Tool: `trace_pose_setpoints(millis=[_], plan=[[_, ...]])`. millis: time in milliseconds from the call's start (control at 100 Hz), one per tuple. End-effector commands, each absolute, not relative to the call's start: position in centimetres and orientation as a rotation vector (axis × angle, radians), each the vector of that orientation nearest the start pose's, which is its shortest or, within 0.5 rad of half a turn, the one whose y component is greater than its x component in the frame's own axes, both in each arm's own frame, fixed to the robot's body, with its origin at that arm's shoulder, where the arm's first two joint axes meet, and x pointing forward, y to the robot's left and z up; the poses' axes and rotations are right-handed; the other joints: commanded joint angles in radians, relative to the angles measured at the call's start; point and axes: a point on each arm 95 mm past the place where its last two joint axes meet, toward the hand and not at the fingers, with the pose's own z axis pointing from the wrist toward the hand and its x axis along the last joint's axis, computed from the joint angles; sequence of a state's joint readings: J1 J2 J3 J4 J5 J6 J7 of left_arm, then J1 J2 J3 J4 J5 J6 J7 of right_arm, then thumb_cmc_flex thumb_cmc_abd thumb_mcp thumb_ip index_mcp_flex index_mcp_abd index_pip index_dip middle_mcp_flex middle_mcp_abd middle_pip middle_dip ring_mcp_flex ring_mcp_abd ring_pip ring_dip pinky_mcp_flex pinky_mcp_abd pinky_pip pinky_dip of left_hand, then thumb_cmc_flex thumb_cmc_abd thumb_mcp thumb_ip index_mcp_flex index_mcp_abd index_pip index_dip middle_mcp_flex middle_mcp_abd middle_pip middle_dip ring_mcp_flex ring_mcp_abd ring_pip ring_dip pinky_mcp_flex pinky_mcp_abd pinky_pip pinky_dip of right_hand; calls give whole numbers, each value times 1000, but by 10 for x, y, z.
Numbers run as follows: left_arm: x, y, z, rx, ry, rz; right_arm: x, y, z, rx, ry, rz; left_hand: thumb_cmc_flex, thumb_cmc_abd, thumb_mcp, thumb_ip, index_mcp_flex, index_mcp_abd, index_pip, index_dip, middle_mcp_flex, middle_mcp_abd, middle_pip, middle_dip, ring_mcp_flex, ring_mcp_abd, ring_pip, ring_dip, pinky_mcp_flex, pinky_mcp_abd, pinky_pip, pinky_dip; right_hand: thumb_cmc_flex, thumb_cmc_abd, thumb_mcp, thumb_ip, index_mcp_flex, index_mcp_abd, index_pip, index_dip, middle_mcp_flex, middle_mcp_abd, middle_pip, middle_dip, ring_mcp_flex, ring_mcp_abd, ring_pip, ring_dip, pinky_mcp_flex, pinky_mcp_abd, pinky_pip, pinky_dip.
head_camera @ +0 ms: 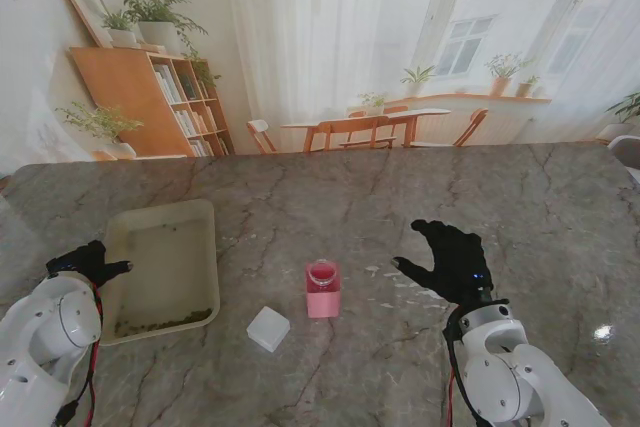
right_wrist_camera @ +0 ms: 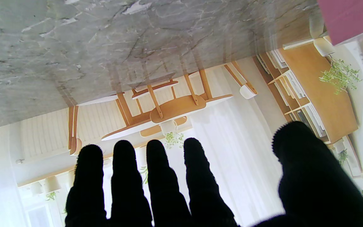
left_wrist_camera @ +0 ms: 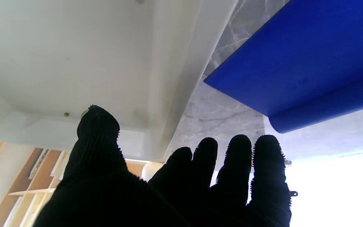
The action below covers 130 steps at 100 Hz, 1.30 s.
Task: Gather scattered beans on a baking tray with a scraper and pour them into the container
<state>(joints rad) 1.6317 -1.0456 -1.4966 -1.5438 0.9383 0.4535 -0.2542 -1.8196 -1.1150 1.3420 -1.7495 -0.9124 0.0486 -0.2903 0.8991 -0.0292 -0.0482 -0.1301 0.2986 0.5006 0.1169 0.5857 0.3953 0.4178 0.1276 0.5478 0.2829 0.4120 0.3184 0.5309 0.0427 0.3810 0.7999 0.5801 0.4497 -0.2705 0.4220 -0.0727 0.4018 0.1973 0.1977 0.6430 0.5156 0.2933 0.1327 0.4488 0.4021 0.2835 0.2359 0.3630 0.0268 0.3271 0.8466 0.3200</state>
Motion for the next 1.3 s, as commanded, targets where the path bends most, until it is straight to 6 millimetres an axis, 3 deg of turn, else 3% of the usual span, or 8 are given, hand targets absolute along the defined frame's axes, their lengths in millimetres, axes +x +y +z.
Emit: trace_pose_setpoints(millis=[0, 180, 300, 420, 640, 1020, 1160, 1290], plan=[[394, 171, -347, -1771, 1103, -766, 341, -27, -321, 1284, 1155, 1571, 5, -1, 11, 99, 26, 61, 15, 8, 17, 11, 4, 10, -2, 26, 14, 13, -7, -28, 31, 33, 5, 30, -14, 30, -1, -11, 1, 9, 2, -14, 6, 17, 15, -4, 6, 9, -2, 15, 11, -6], [403, 173, -353, -1807, 1083, -765, 341, -27, -321, 1283, 1158, 1569, 13, -29, 13, 100, 58, 46, 30, 19, 44, -2, 30, 38, 19, 23, 55, 42, 7, -39, 62, 45, 5, 30, -14, 30, 2, -12, 2, 10, 3, -15, 6, 17, 17, -5, 7, 10, -2, 15, 11, -6], [408, 173, -356, -1811, 1093, -749, 341, -27, -321, 1281, 1157, 1567, 30, -55, 15, 99, 102, 37, 62, 53, 75, -15, 91, 136, 37, 34, 140, 132, 23, -60, 136, 90, 5, 30, -14, 30, 3, -12, 3, 10, 3, -14, 6, 17, 17, -4, 6, 10, -2, 14, 12, -6], [410, 171, -360, -1824, 1088, -735, 341, -27, -321, 1282, 1159, 1565, 59, -87, 18, 99, 139, 27, 113, 136, 103, -34, 203, 284, 64, 39, 254, 256, 51, -75, 240, 175, 4, 31, -15, 30, 3, -13, 3, 10, 3, -15, 6, 17, 16, -4, 6, 10, -2, 14, 11, -6], [414, 169, -362, -1837, 1081, -719, 341, -27, -320, 1281, 1161, 1566, 134, -115, 23, 102, 158, -15, 239, 379, 124, -106, 489, 477, 133, -8, 442, 415, 122, -110, 397, 309, 5, 29, -14, 30, 5, -13, 4, 10, 4, -15, 6, 17, 16, -5, 5, 10, -2, 13, 12, -5], [423, 165, -367, -1798, 1092, -704, 341, -28, -320, 1282, 1160, 1565, 250, -166, 35, 105, 61, -71, 622, 818, 169, -244, 843, 619, 228, -132, 686, 508, 250, -170, 573, 369, 4, 30, -15, 30, 8, -14, 5, 10, 4, -15, 6, 17, 17, -5, 5, 10, -2, 15, 10, -5], [426, 163, -370, -1808, 1072, -694, 341, -28, -320, 1282, 1158, 1564, 256, -169, 36, 106, 50, -62, 650, 804, 168, -245, 872, 621, 235, -140, 724, 515, 270, -182, 607, 368, 4, 31, -14, 30, 8, -15, 5, 10, 5, -15, 6, 17, 18, -5, 5, 10, 0, 14, 11, -5], [428, 162, -372, -1803, 1068, -678, 341, -28, -320, 1282, 1159, 1564, 318, -199, 45, 107, 49, -82, 777, 862, 226, -293, 952, 696, 293, -187, 799, 528, 339, -204, 665, 369, 4, 30, -14, 30, 10, -15, 6, 10, 4, -16, 5, 17, 17, -5, 5, 10, 0, 14, 11, -4]])
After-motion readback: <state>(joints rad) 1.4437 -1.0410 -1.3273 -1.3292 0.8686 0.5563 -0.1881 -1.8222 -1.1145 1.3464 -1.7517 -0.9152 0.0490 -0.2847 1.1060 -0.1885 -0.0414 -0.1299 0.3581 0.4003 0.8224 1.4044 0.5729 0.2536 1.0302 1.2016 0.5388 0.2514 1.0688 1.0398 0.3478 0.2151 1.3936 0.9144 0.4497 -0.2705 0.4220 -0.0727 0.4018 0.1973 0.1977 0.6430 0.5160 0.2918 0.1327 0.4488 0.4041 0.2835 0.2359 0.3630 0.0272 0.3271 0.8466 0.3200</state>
